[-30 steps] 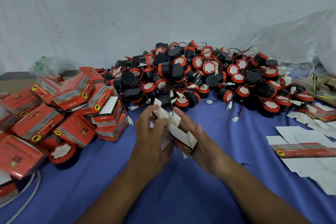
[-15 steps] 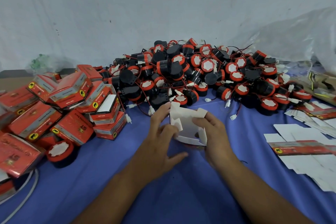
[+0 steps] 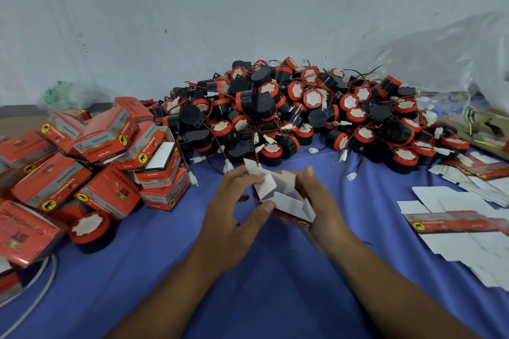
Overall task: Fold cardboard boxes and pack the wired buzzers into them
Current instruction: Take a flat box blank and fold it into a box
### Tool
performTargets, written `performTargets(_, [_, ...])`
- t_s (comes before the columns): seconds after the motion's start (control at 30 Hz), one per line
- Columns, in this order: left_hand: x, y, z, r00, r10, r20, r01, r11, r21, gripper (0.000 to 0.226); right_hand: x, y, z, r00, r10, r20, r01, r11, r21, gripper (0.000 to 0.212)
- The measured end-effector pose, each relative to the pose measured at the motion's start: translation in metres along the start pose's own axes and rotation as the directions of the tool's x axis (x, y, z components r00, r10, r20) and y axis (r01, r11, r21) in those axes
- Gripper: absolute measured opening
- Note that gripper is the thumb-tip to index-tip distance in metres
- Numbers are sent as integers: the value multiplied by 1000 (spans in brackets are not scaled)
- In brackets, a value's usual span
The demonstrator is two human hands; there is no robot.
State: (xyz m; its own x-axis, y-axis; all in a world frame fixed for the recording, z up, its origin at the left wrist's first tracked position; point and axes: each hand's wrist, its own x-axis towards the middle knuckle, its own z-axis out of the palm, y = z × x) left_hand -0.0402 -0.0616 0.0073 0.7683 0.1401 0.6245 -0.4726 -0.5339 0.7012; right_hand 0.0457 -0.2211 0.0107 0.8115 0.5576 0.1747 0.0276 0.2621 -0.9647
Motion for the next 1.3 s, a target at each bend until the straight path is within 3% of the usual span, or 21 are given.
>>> performTargets(0.13, [0,0,-3,996,-60,63,61,998,-12,45,0,-5,3,999,17,29,-17,1000,-14,75])
performTargets(0.2, [1,1,-3,994,-69,79,69,998,-3,47,-1,-7,6,999,-11,-44,8,998,-59,72])
performTargets(0.3, [1,1,-3,993,-35,113,32,999,28,36,0,-8,10,981,-72,-180,49,991,-128,84])
performTargets(0.43, [-4,2,8,986,-27,166,20,999,47,30,2,-6,7,943,-121,-309,72,984,-165,60])
performTargets(0.5, [-5,1,12,993,-20,113,12,998,66,35,1,-3,6,949,-155,-274,106,977,-183,63])
performTargets(0.6, [-2,2,11,998,-53,19,52,998,44,31,0,1,7,982,-159,-102,136,970,-204,67])
performTargets(0.73, [0,7,3,988,-154,-1,151,971,-185,24,1,-1,7,995,-92,33,94,993,-65,43])
performTargets(0.87, [-2,8,1,988,-137,74,152,956,-251,31,4,-2,5,998,22,61,-25,999,47,41])
performTargets(1.0, [-2,11,-1,986,-121,115,153,929,-338,45,6,-6,-1,993,53,108,-77,970,232,32])
performTargets(1.07, [-2,11,-1,984,-124,131,166,903,-396,42,7,-5,-3,991,54,123,-86,959,269,36])
performTargets(1.13, [-2,10,0,979,-142,144,192,877,-440,35,9,-4,-5,991,52,121,-83,960,268,40])
performTargets(1.2, [-1,9,-2,969,-177,173,237,863,-446,46,10,-2,-5,996,32,80,-50,971,233,38])
performTargets(1.3, [-1,7,-4,954,-220,203,289,855,-431,49,10,0,-3,997,-67,-31,68,996,59,22])
